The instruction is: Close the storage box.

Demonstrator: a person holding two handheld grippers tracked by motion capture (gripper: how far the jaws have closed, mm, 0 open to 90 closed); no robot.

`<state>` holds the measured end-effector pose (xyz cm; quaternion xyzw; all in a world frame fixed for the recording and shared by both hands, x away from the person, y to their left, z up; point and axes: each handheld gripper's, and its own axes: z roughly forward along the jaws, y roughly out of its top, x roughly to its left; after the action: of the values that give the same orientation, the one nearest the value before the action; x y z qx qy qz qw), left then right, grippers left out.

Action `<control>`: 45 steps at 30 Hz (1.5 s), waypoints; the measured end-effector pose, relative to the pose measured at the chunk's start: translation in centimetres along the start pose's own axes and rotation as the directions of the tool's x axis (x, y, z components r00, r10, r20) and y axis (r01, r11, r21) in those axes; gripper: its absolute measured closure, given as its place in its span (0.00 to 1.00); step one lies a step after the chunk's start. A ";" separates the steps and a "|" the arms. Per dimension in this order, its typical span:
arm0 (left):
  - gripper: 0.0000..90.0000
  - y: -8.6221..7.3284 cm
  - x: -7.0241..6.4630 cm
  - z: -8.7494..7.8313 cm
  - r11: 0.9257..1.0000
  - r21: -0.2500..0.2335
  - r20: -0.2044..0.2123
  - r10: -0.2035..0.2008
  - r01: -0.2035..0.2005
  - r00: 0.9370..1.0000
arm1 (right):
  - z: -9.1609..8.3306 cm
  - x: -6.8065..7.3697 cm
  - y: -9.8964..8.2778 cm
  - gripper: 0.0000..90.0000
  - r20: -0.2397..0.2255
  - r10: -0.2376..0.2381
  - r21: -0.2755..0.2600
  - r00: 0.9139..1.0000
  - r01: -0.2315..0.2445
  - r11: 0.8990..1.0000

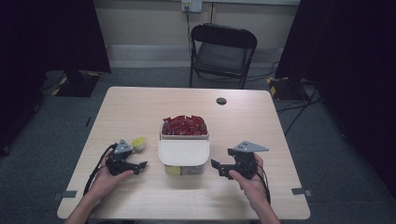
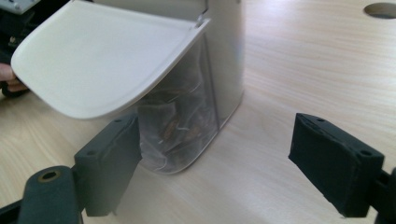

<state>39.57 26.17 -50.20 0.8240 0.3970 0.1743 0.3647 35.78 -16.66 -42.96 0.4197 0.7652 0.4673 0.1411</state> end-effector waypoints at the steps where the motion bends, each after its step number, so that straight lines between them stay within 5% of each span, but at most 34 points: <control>1: 0.16 0.0 0.1 0.0 1.000 0.004 -0.004 -0.001 0.001 1.000 | -0.1 -0.2 0.1 0.17 0.004 0.001 -0.010 1.000 0.000 1.000; 14: 0.16 0.0 0.3 0.0 1.000 0.001 -0.018 -0.012 0.012 1.000 | -0.9 -4.4 0.4 0.17 0.120 0.056 -0.009 0.991 -0.056 0.998; 26: 0.16 0.0 0.4 -0.1 1.000 0.005 -0.021 -0.012 0.012 1.000 | -0.1 -7.6 -1.1 0.17 0.230 0.082 0.038 0.970 -0.093 0.995; 45: 0.16 0.0 0.5 -0.1 1.000 0.005 -0.024 -0.009 0.009 1.000 | 0.1 -9.6 -4.0 0.17 0.333 0.075 0.143 0.940 -0.129 0.981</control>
<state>39.85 26.62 -50.16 0.8211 0.4055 0.1815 0.3584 39.65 -24.91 -48.08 0.5404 0.7439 0.3343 0.2067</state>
